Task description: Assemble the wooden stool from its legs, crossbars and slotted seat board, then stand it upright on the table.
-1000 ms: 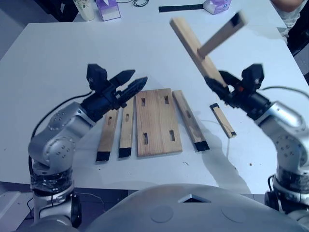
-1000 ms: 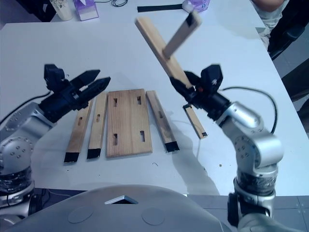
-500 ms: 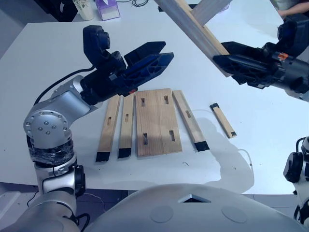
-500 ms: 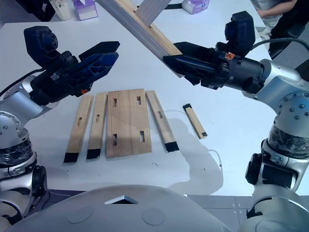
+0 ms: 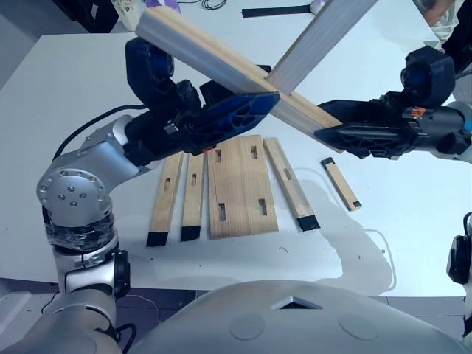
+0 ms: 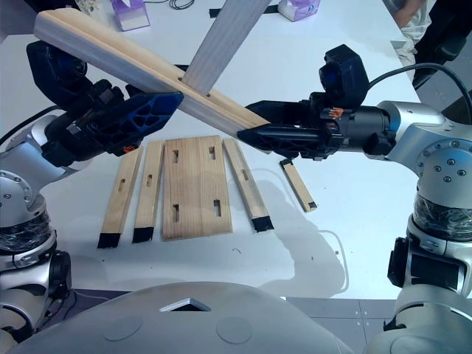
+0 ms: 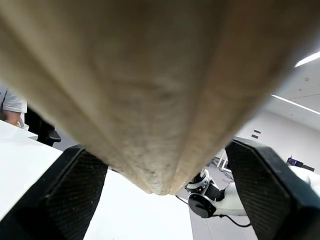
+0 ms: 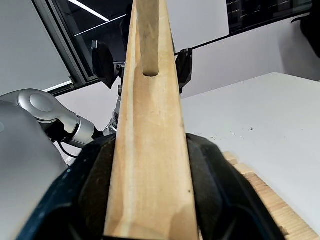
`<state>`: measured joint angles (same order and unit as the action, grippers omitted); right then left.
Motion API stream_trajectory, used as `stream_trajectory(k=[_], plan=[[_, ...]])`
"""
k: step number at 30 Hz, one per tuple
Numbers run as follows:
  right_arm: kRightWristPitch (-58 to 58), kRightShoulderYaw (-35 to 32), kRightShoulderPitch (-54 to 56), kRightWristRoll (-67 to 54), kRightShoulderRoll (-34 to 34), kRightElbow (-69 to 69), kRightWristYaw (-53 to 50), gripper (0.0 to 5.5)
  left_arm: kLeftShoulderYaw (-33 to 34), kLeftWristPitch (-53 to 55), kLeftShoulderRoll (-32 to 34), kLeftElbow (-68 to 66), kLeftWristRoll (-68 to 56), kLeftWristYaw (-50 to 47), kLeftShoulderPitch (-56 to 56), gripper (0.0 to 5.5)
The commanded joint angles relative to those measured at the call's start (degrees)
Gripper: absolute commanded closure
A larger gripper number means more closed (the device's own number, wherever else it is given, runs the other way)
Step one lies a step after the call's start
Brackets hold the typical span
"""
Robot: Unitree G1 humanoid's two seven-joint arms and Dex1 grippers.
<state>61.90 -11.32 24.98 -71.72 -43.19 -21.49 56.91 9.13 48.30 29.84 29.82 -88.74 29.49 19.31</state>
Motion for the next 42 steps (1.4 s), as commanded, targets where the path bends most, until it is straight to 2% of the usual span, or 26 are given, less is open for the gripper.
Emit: stream_trajectory(k=[1, 5, 7, 12, 18, 19, 24, 27, 32, 36, 39, 42], plan=[[-0.4, 1.0, -0.4, 0.7, -1.1, -0.9, 1.0, 3.45, -1.0, 0.0, 0.9, 0.6, 1.2, 0.7, 0.0, 1.7], [-0.8, 1.4, -0.6, 1.4, -1.5, -1.0, 1.5, 3.45, -0.9, -0.3, 1.1, 1.6, 1.4, 2.3, -1.0, 2.18], [-1.1, 1.7, -0.8, 2.1, -1.9, -1.3, 2.1, 3.45, -1.0, -0.2, 1.2, 1.8, 1.3, 2.5, -1.4, 2.69], [-2.2, 2.6, -1.3, 3.5, -2.6, -1.8, 3.5, 3.45, -1.8, 0.3, 2.0, 2.3, 1.5, 3.8, -2.5, 3.4], [-3.3, 3.2, -1.7, 5.8, -3.2, -2.6, 4.0, 3.45, -2.3, 0.5, 3.0, 3.0, 2.7, 5.3, -3.9, 3.4], [-3.9, 3.6, -1.9, 7.4, -3.3, -2.6, 3.6, 3.07, -2.3, 0.4, 3.1, 3.0, 2.8, 5.5, -4.0, 3.4], [-9.7, 7.6, -6.1, 16.4, -7.5, -2.9, 8.8, 2.21, -1.7, -0.6, 3.4, 2.8, 3.4, 5.4, -4.2, 3.4], [-14.3, 8.7, -9.3, 22.2, -10.2, -0.6, 11.7, 2.17, -0.2, -1.8, 4.6, 2.7, 6.0, 5.7, -3.3, 3.4], [-20.7, 5.6, -15.1, 29.2, -12.5, 6.6, 12.4, 2.17, 5.4, -2.1, 12.3, 2.4, 12.3, 9.6, -4.5, 3.41], [-22.5, 0.7, -22.3, 30.7, -12.4, 5.5, 10.9, 2.17, 9.2, -1.9, 19.2, 3.6, 16.0, 16.1, -7.1, 3.41], [-23.3, -2.8, -29.2, 31.2, -11.3, 1.4, 8.8, 2.17, 11.3, -4.3, 25.0, 7.9, 24.3, 24.5, -15.4, 3.41], [-23.7, -5.0, -33.8, 31.5, -9.9, -2.2, 6.2, 2.17, 10.0, -11.7, 28.1, 8.6, 36.0, 33.2, -23.6, 3.41]])
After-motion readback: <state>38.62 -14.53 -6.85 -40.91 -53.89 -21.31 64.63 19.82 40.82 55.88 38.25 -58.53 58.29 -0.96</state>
